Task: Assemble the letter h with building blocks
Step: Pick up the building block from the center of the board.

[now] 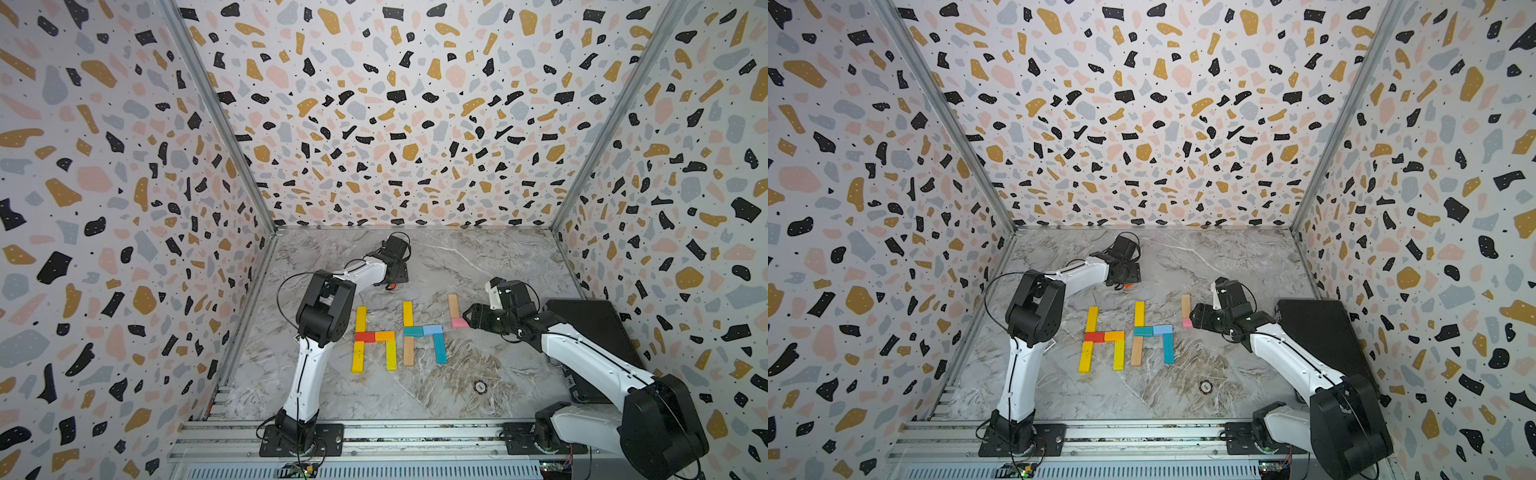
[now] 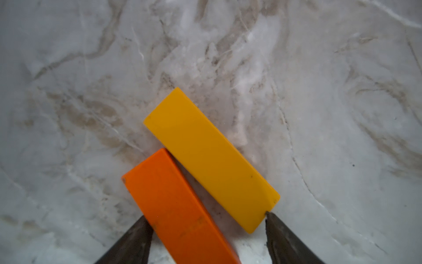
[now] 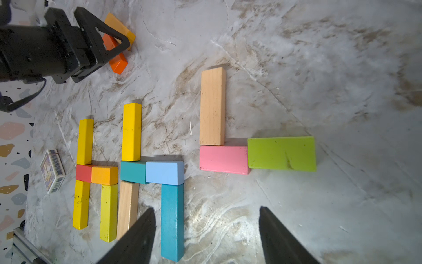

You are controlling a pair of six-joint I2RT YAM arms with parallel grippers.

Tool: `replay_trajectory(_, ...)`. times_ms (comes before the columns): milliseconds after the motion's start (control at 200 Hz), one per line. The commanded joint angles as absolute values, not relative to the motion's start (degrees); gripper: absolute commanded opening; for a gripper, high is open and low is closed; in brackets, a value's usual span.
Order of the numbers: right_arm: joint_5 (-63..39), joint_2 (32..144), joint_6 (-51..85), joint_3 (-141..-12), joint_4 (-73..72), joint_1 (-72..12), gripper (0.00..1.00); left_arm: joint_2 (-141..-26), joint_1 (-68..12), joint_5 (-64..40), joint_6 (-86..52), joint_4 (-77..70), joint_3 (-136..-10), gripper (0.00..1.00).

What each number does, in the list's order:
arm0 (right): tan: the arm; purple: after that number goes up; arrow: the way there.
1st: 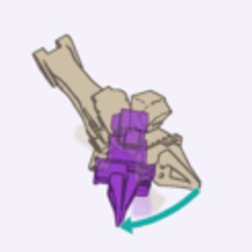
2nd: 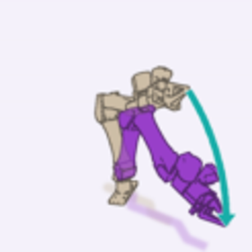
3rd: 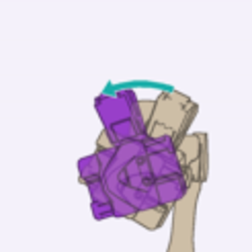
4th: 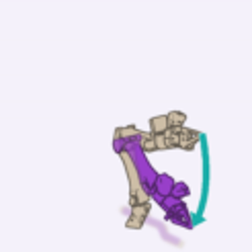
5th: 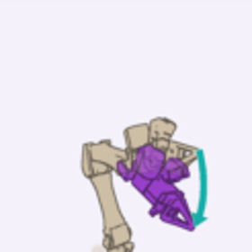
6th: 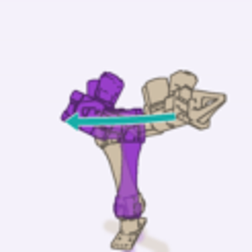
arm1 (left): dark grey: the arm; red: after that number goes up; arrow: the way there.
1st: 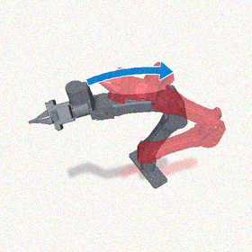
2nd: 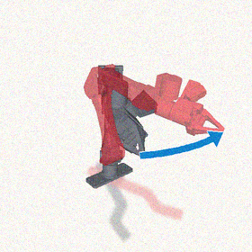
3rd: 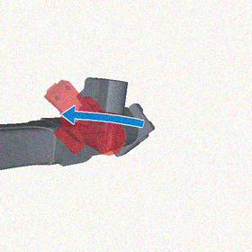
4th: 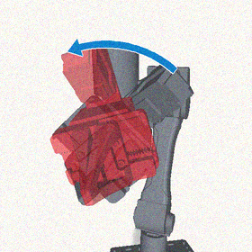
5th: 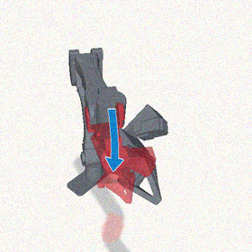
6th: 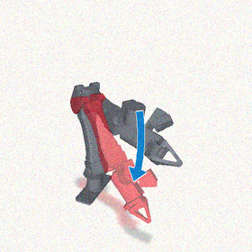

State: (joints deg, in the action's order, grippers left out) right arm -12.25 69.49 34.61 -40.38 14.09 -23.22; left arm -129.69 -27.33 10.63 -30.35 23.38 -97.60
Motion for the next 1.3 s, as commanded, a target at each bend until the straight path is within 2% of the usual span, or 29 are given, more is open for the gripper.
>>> replay_trajectory(0, -12.52, 67.86, 35.14, -40.00, 13.26, -23.53, 0.73, -131.13, -26.98, 14.83, -26.79, 29.97, -99.05, 0.72)
replay_trajectory(155, -13.12, 68.38, 35.50, -39.89, 12.59, -23.64, 0.73, -131.46, -26.98, 17.03, -24.37, 31.03, -99.60, 0.66)
replay_trajectory(240, -13.27, 68.64, 35.60, -39.69, 12.25, -23.61, 0.73, -132.18, -26.92, 17.69, -23.47, 32.40, -100.41, 0.57)
replay_trajectory(300, -13.44, 68.73, 35.68, -39.67, 12.13, -23.63, 0.73, -132.88, -26.98, 18.01, -22.69, 32.93, -101.14, 0.55)
replay_trajectory(516, -12.61, 68.46, 35.60, -39.79, 12.60, -23.68, 0.73, -133.94, -26.98, 18.12, -22.01, 34.44, -102.99, 0.34)
replay_trajectory(776, -9.61, 68.03, 35.94, -40.03, 14.22, -23.66, 0.73, -120.91, -30.06, 16.12, -26.64, 29.57, -94.63, 0.30)
replay_trajectory(1066, -4.19, 66.31, 38.22, -39.41, 16.18, -23.22, 0.74, -100.84, -46.13, 15.30, -34.38, 23.46, -74.47, 0.29)
replay_trajectory(1176, -0.22, 63.62, 39.22, -39.21, 18.37, -22.53, 0.74, -98.76, -53.03, 13.80, -38.01, 22.50, -72.56, 0.29)
replay_trajectory(1297, 4.51, 59.15, 40.43, -38.85, 20.91, -20.91, 0.76, -99.76, -56.94, 8.48, -42.76, 18.47, -72.43, 0.29)
